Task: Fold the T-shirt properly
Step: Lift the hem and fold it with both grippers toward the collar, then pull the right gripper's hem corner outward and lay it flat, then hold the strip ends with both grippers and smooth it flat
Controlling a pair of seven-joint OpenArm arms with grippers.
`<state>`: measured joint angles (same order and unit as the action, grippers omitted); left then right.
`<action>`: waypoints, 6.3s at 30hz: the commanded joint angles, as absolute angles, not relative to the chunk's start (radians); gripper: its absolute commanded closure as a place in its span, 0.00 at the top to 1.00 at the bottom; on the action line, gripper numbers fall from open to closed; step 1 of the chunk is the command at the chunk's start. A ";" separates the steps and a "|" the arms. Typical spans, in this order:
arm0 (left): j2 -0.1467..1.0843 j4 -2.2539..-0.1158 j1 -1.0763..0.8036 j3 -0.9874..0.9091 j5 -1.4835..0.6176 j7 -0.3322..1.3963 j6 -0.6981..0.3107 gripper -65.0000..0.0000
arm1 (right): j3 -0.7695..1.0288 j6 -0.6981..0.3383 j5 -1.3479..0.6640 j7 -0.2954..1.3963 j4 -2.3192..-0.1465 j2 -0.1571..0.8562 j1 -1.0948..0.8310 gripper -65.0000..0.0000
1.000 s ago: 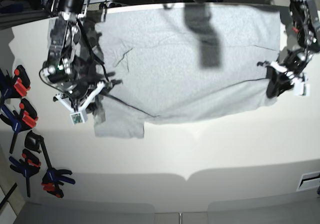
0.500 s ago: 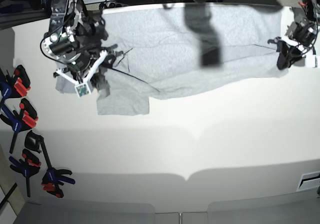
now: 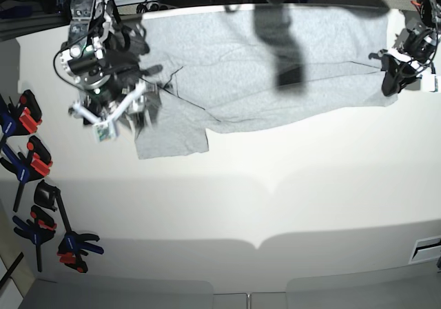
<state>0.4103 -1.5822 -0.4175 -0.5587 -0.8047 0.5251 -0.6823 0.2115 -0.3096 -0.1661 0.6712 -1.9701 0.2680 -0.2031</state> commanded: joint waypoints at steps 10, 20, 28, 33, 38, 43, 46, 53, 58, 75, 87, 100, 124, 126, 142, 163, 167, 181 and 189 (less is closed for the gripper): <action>0.427 -1.600 -0.413 -0.569 -0.847 0.501 -0.692 0.00 | 0.216 -0.228 -0.141 0.748 -1.499 0.241 0.147 0.53; 0.427 -1.600 -0.413 -0.569 -0.850 0.500 -0.692 0.00 | 0.216 -0.326 -0.135 0.780 -1.066 0.231 0.331 0.53; 0.427 -1.600 -0.413 -0.569 -0.850 0.500 -0.692 0.00 | 0.216 -0.364 -0.138 0.771 -1.067 0.177 0.327 0.02; 0.427 -1.600 -0.413 -0.569 -0.850 0.461 -0.692 0.00 | 0.216 -0.373 -0.130 0.757 -1.067 0.183 0.366 0.00; 0.427 -1.600 -0.410 -0.569 -0.850 0.391 -0.692 0.00 | 0.216 -0.381 -0.130 0.781 -1.067 0.202 0.486 0.00; 0.427 -1.600 -0.408 -0.569 -0.847 0.392 -0.692 0.00 | 0.216 -0.432 -0.132 0.881 -1.067 0.211 0.625 0.00; 0.427 -1.600 -0.408 -0.569 -0.847 0.392 -0.692 0.00 | 0.216 -0.483 -0.185 0.963 -1.068 0.211 0.682 0.00; 0.427 -1.600 -0.409 -0.569 -0.847 0.392 -0.692 0.00 | 0.216 -0.596 -0.358 1.101 -1.157 0.210 0.628 0.00; 0.427 -1.600 -0.416 -0.569 -0.846 0.396 -0.693 0.00 | 0.217 -0.621 -0.456 1.156 -1.393 0.211 0.432 0.00; 0.427 -1.600 -0.416 -0.569 -0.847 0.395 -0.692 0.00 | 0.591 -0.622 -0.614 1.258 -2.167 0.210 -0.288 0.00; 0.449 -1.601 -0.416 -0.569 -0.847 0.459 -0.696 0.00 | 0.794 -0.637 -0.863 1.396 -2.170 0.210 -0.336 0.00; 0.485 -1.600 -0.422 -0.569 -0.891 0.622 -0.698 0.00 | 0.801 -0.637 -0.880 1.396 -2.173 0.210 -0.408 0.00; 0.485 -1.600 -0.468 -0.569 -0.891 0.576 -0.698 0.00 | 0.801 -0.592 -0.627 1.343 -2.173 0.210 -0.408 0.00; 0.485 -1.600 -0.468 -0.569 -0.891 0.575 -0.698 0.00 | 0.801 -0.592 -0.627 1.343 -2.173 0.210 -0.408 0.00; 0.485 -1.600 -0.468 -0.569 -1.053 0.744 -0.698 0.00 | 0.801 -0.572 -0.616 1.378 -2.173 0.210 -0.414 0.00; 0.485 -1.600 -0.468 -0.569 -0.993 0.789 -0.698 0.37 | 0.801 -0.530 -0.560 1.353 -2.173 0.208 -0.419 0.10; 0.485 -1.600 -0.468 -0.569 -0.993 0.790 -0.698 0.40 | 0.801 -0.530 -0.560 1.342 -2.173 0.208 -0.419 0.32; 0.529 -1.592 -0.460 -0.569 -0.881 0.965 -0.644 0.40 | 0.801 -0.532 -0.583 1.317 -2.173 0.208 -0.419 0.32; 0.616 -1.404 -0.459 -0.569 -1.075 0.912 -0.591 0.41 | 0.801 -0.553 -0.632 1.325 -2.173 0.208 -0.419 0.32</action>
